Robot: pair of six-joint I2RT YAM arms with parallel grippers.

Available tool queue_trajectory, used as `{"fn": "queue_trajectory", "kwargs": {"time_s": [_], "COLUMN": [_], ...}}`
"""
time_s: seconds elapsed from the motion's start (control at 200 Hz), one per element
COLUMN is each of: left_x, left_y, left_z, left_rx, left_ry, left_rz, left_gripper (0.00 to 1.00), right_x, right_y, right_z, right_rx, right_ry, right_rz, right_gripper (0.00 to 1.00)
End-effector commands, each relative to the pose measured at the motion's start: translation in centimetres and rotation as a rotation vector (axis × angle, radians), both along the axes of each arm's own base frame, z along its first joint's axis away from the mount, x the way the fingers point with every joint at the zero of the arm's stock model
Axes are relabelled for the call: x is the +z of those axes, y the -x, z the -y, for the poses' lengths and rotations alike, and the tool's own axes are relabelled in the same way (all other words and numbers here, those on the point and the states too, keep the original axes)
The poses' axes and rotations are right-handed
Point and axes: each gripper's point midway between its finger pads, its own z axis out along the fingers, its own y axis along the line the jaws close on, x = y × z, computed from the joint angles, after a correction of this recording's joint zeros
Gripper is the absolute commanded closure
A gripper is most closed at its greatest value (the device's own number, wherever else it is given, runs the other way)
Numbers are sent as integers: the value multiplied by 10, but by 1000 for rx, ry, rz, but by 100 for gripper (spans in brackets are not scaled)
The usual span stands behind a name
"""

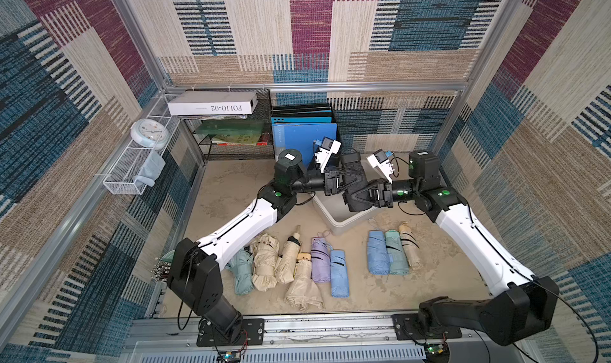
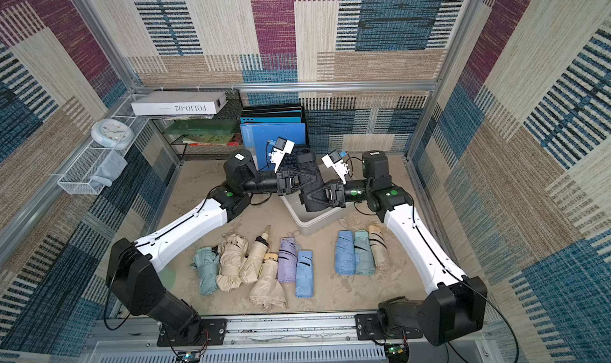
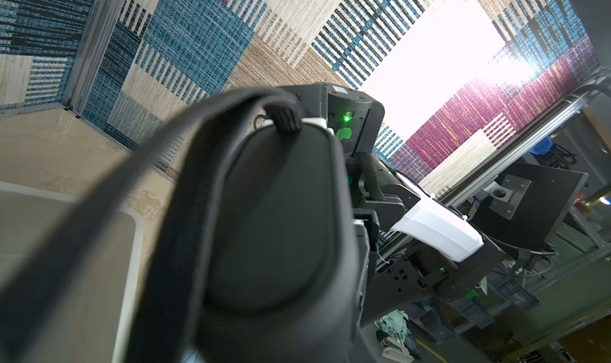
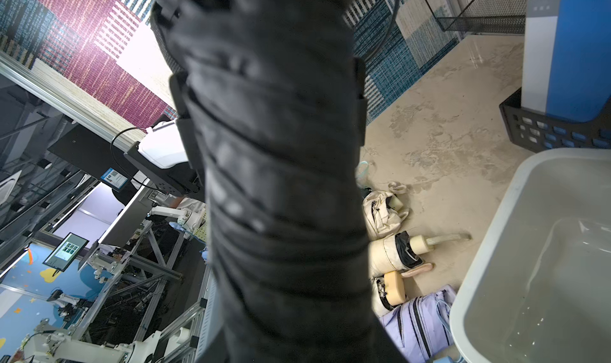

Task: Put the umbrella into the storage box
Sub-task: Pick up the umbrella from the center of the board.

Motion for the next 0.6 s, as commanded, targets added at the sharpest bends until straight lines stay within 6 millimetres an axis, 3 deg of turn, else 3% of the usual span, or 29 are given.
{"fn": "queue_trajectory", "kwargs": {"time_s": [0.0, 0.1, 0.346, 0.486, 0.596], "left_x": [11, 10, -10, -30, -64], "left_y": [1, 0, -8, -10, -21], "left_z": [-1, -2, -15, -35, -59], "left_rx": [11, 26, 160, 288, 465], "left_ry": [31, 19, -36, -47, -128], "left_rz": [55, 34, -21, -68, -167], "left_gripper": [83, 53, 10, 5, 6], "right_x": [5, 5, -3, -20, -44], "right_y": [4, 2, -15, -44, -67], "right_z": [-5, -6, -2, 11, 24], "right_rx": [32, 17, -94, -255, -374], "right_ry": [-22, -20, 24, 128, 249], "right_rz": [13, -3, -22, -21, -36], "right_gripper": [68, 73, 85, 85, 85]}}
